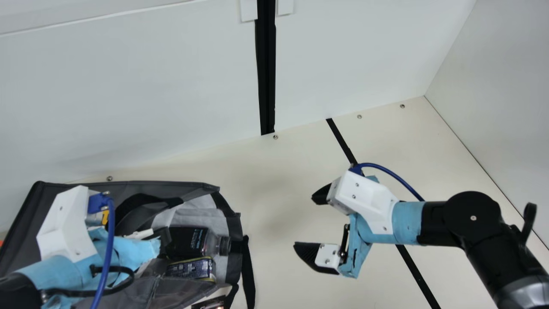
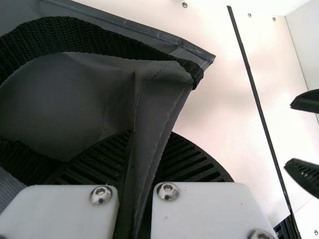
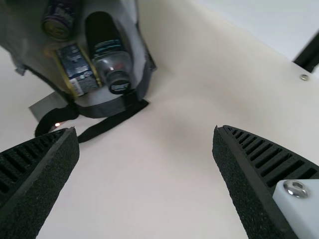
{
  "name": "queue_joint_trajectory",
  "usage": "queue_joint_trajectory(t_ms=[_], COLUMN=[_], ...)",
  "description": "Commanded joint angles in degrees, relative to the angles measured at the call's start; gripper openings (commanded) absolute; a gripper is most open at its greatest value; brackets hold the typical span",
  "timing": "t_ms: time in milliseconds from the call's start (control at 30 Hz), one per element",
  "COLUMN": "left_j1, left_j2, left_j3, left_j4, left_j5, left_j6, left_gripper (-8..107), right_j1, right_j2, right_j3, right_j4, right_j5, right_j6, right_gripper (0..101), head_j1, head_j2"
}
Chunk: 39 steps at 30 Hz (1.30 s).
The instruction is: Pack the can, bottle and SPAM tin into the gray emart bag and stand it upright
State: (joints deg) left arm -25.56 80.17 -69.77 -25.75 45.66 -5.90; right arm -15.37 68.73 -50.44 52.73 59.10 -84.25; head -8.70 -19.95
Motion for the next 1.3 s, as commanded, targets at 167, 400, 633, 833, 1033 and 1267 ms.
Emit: queue_joint_trajectory(t_ms=[167, 400, 633, 833, 1033, 1267], left_j1=[0.0, 0.0, 0.0, 0.0, 0.0, 0.0], left_j2=[0.0, 0.0, 0.0, 0.0, 0.0, 0.0], left_j3=[0.0, 0.0, 0.0, 0.0, 0.0, 0.0], left_j4=[0.0, 0.0, 0.0, 0.0, 0.0, 0.0], left_j5=[0.0, 0.0, 0.0, 0.0, 0.0, 0.0], left_j6=[0.0, 0.0, 0.0, 0.0, 0.0, 0.0], left_gripper=[-8, -8, -8, -8, -8, -8], right_j1=[-2.6, -4.9, -7.4, -9.7, -12.1, -14.4], right_j2=[-2.2, -4.1, -5.5, -6.3, -7.0, -8.0], right_j3=[0.0, 0.0, -0.3, -1.3, -3.2, -5.7], right_j4=[-3.0, -7.6, -14.2, -20.6, -27.4, -36.3], right_j5=[-3.0, -7.1, -11.8, -14.5, -15.7, -15.6], right_j6=[3.8, 9.3, 17.3, 24.5, 32.0, 40.4], right_gripper=[95, 95, 95, 95, 95, 95], head_j1=[-1.3, -1.3, -1.3, -1.3, -1.3, -1.3], head_j2=[0.0, 0.0, 0.0, 0.0, 0.0, 0.0])
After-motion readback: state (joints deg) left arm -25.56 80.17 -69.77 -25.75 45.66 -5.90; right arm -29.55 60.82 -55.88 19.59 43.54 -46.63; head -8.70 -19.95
